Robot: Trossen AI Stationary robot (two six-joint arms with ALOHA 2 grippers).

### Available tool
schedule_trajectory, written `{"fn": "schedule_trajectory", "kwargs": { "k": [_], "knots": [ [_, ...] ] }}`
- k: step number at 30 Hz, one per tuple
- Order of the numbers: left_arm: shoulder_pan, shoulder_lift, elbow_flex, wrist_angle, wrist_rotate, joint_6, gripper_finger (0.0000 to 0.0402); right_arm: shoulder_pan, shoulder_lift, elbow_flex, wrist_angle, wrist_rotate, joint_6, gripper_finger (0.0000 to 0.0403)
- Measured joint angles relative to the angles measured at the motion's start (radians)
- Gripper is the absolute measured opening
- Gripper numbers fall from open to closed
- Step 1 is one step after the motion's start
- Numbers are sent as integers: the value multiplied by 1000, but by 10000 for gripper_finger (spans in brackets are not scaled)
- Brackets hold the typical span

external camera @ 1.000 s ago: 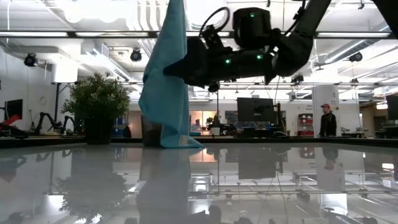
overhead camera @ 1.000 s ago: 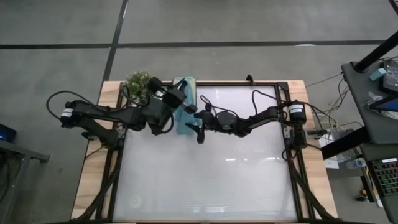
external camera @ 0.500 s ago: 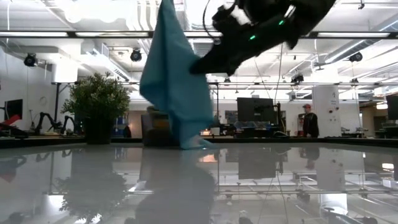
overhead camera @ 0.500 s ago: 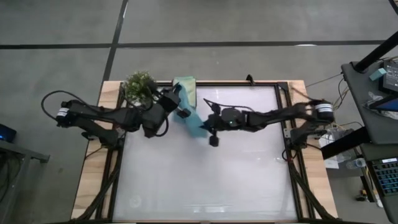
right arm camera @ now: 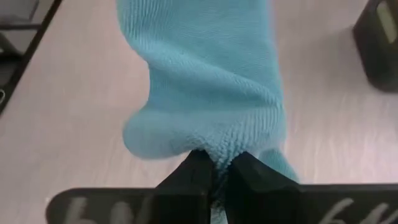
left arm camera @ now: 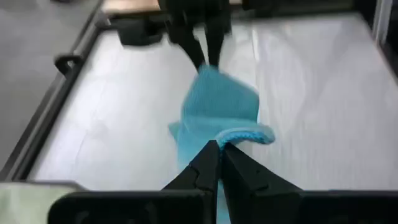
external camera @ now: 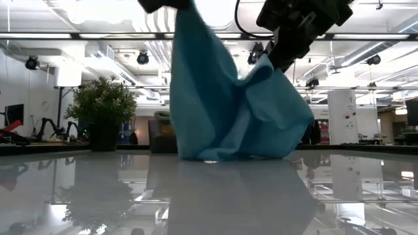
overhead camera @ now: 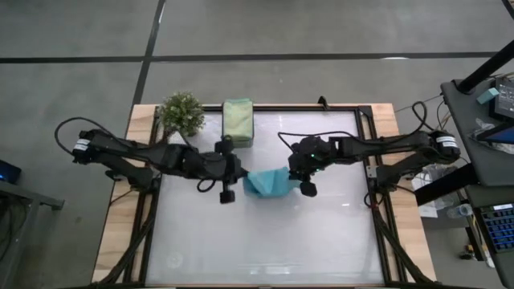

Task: Fold microfiber towels
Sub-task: Fold the blue towel

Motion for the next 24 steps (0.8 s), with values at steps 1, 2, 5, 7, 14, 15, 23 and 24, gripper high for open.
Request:
{"fn": "schedule_trajectory", "kwargs": {
  "k": [1, 2, 5, 7, 14, 15, 23, 24],
  "knots": [
    [-2, 3, -13, -3, -1, 0, 0, -7, 5, 0, -7, -1, -5, 11],
    [-2, 5, -26, -8, -8, -2, 0, -19, 9, -1, -11, -3, -8, 15],
    [12, 5, -52, -64, -120, -52, 0, -78, 41, -1, -10, 12, -3, 34],
    [24, 5, -74, -76, -223, -100, 0, -132, 72, -2, -11, 42, 8, 54],
    [87, 17, -145, -60, -294, -184, 0, -339, 154, -2, -10, 81, 12, 129],
    [94, 22, -155, -61, -294, -184, 0, -359, 158, -2, -10, 79, 12, 136],
    [148, 54, -190, -40, -295, -183, 0, -379, 114, -8, -59, -94, -22, 148],
    [152, 55, -190, -39, -295, -181, 0, -361, 109, -13, -55, -119, -41, 147]
  ]
}}
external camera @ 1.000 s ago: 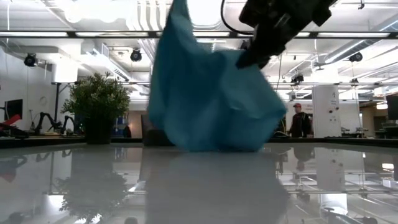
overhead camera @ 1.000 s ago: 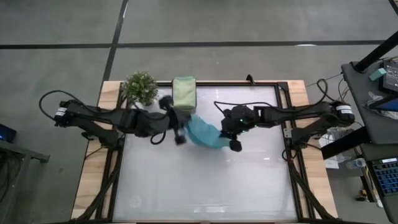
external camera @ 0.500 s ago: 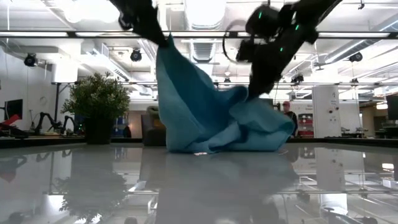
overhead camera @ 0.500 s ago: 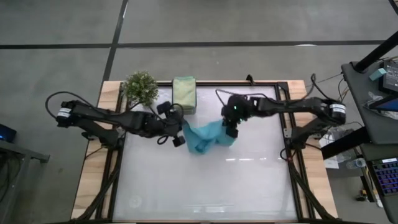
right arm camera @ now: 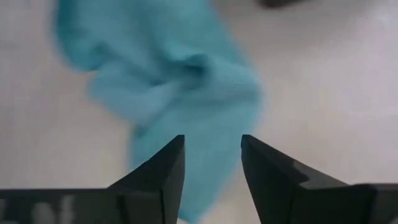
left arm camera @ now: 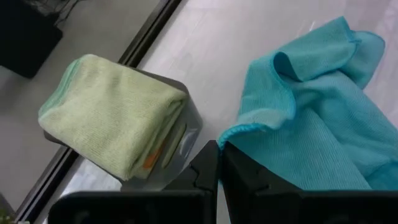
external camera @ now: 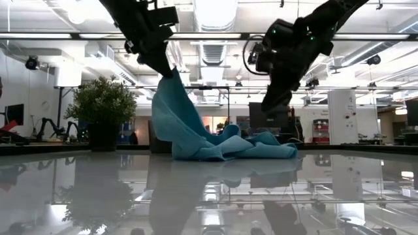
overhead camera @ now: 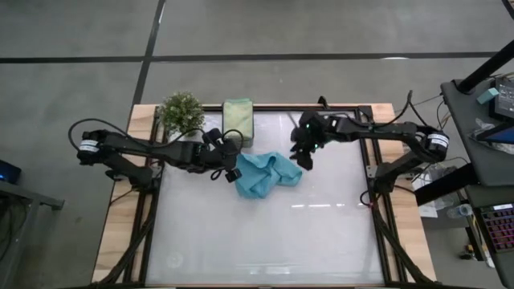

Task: Fold microfiber towels
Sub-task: Fold the blue towel

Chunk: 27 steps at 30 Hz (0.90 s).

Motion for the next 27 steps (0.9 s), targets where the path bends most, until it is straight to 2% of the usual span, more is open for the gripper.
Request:
{"fn": "schedule_trajectory", "kwargs": {
  "k": [4, 8, 12, 14, 27],
  "knots": [
    [4, 0, 1, 1, 0, 25, 0, 90, -3, -21, 1, -7, -46, 144],
    [4, 0, 1, 1, 0, 28, 0, 165, 6, -56, 80, 5, -30, 145],
    [4, 0, 1, 1, 0, 28, 0, 223, 26, -68, 117, 122, -8, 142],
    [4, 0, 1, 1, 0, 29, 0, 238, 42, -68, 118, 159, -9, 140],
    [4, 0, 1, 2, -1, 32, 0, 251, 163, -68, 130, 185, -8, 125]
  ]
}}
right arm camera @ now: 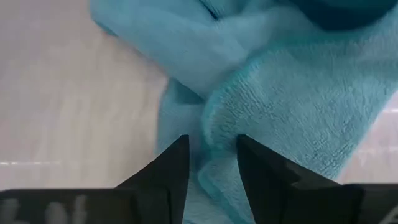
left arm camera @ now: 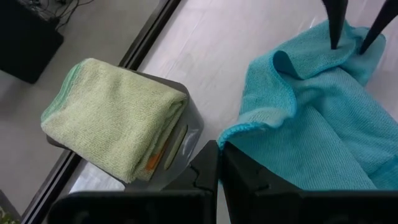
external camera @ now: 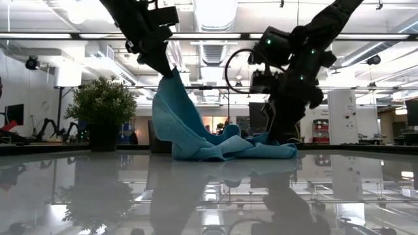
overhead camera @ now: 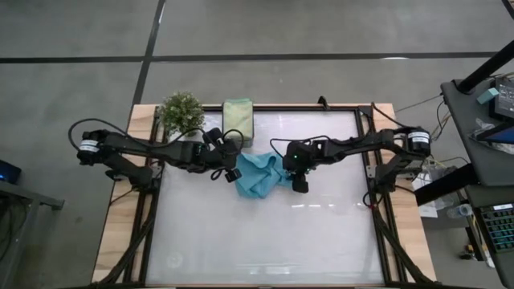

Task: Fold microfiber towels
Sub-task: Fold the blue towel

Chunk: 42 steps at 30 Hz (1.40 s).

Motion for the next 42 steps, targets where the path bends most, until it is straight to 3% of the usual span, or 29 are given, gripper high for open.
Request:
{"fn": "schedule_trajectory", "kwargs": {
  "k": [12, 16, 28, 33, 39, 42],
  "knots": [
    [0, 0, 1, -1, 0, 6, 0, 0, -48, 0, -3, 4, -20, 18],
    [0, -15, 1, -3, 0, 56, 0, 0, -104, 0, -15, 4, -38, 9],
    [0, -312, 11, -28, 31, 323, 0, -12, -557, 0, -176, 55, -92, 9],
    [0, -464, 11, -30, 36, 263, 0, -19, -729, 0, -203, 136, -70, 9],
    [1, -588, -8, -42, 201, 273, 0, -19, -815, 0, -187, 269, -90, 8],
    [1, -622, -33, -39, 328, 384, 0, -19, -827, 0, -180, 386, -118, 8]
  ]
}}
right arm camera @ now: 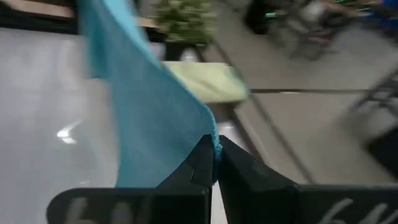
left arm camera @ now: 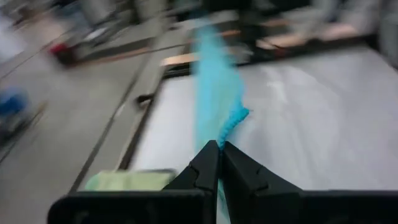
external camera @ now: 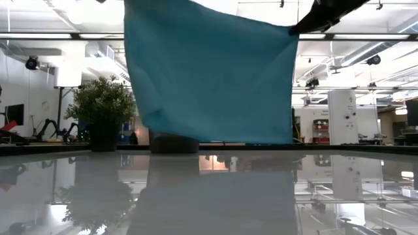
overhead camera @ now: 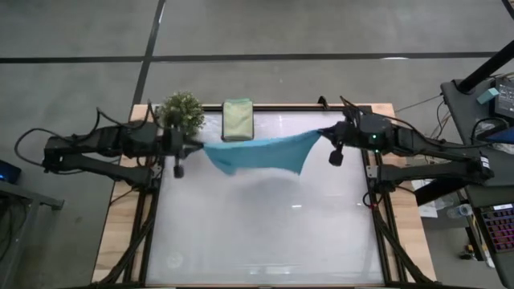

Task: Fold microfiber towels
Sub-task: Fold the blue towel

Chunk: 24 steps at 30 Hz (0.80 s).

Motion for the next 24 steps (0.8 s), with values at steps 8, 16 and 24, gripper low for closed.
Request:
{"fn": "schedule_trajectory", "kwargs": {
  "k": [8, 16, 24],
  "knots": [
    [1, -29, -119, 80, 138, 191, 0, 0, 10, 28, 37, 49, -38, 8],
    [8, 24, -130, 86, -127, 222, 0, -7, 36, 118, 14, 88, -65, 8],
    [100, 62, -195, 189, -59, 213, 0, -18, 54, 162, -42, 122, -70, 8]
  ]
}}
